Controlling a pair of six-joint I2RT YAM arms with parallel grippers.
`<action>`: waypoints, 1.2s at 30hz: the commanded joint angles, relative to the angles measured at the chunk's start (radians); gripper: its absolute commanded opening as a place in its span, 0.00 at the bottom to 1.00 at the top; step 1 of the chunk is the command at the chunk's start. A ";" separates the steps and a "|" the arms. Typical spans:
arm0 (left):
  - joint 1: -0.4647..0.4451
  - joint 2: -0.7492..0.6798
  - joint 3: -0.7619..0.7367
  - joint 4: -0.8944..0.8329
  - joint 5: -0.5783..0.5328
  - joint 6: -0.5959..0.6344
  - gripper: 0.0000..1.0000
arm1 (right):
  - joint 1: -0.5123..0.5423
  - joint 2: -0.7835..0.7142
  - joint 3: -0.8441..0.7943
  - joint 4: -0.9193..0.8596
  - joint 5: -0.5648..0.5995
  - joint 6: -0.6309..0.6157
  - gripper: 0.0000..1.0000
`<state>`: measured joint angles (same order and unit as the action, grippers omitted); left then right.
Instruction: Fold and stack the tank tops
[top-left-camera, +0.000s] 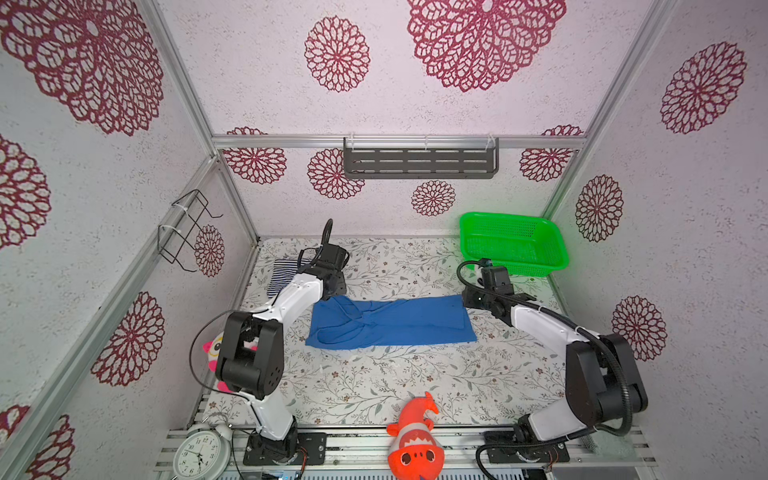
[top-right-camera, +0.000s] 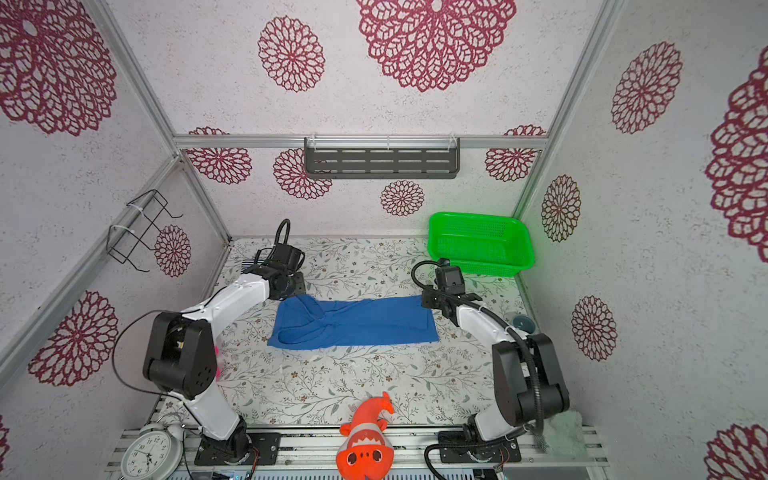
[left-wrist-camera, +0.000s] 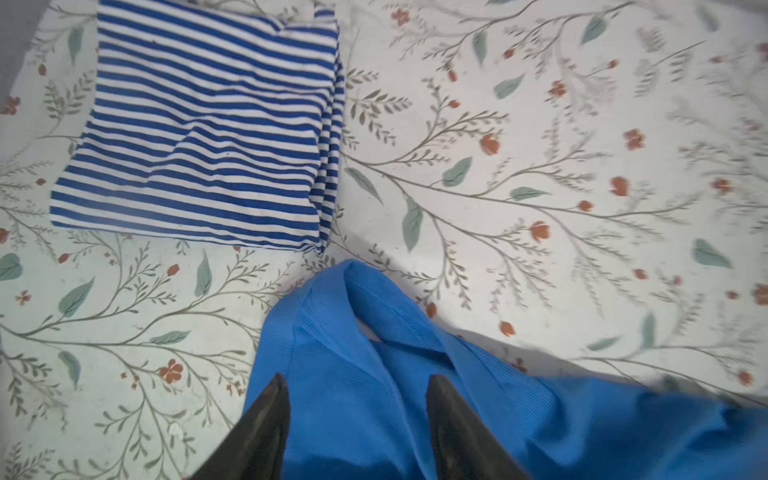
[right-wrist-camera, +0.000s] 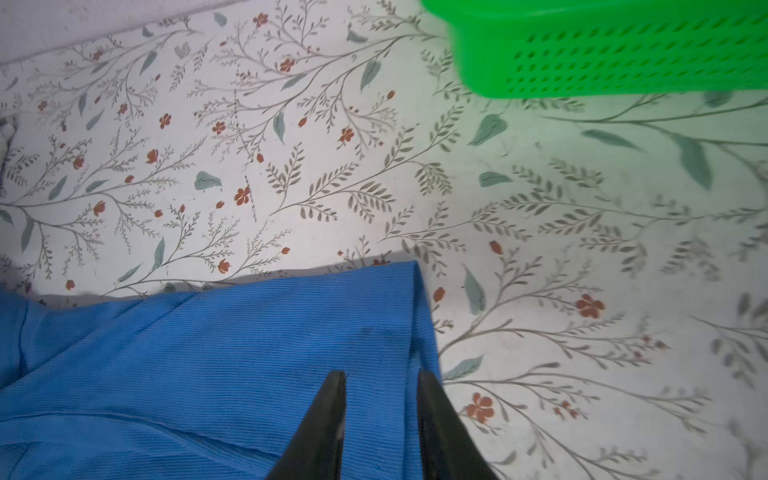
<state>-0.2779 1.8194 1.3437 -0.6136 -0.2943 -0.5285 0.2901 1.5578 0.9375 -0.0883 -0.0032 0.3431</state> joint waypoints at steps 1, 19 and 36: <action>0.006 0.059 0.062 -0.019 0.030 0.058 0.58 | 0.023 0.024 0.021 0.014 -0.004 0.051 0.32; 0.050 0.201 0.049 -0.003 0.038 0.061 0.25 | 0.024 0.158 -0.016 0.106 -0.043 0.201 0.32; 0.057 -0.138 -0.433 0.258 -0.039 -0.167 0.00 | 0.006 0.163 -0.172 0.136 0.066 0.358 0.29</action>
<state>-0.2302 1.6997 0.9863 -0.4530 -0.3084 -0.6014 0.3157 1.7168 0.8162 0.1295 -0.0036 0.6460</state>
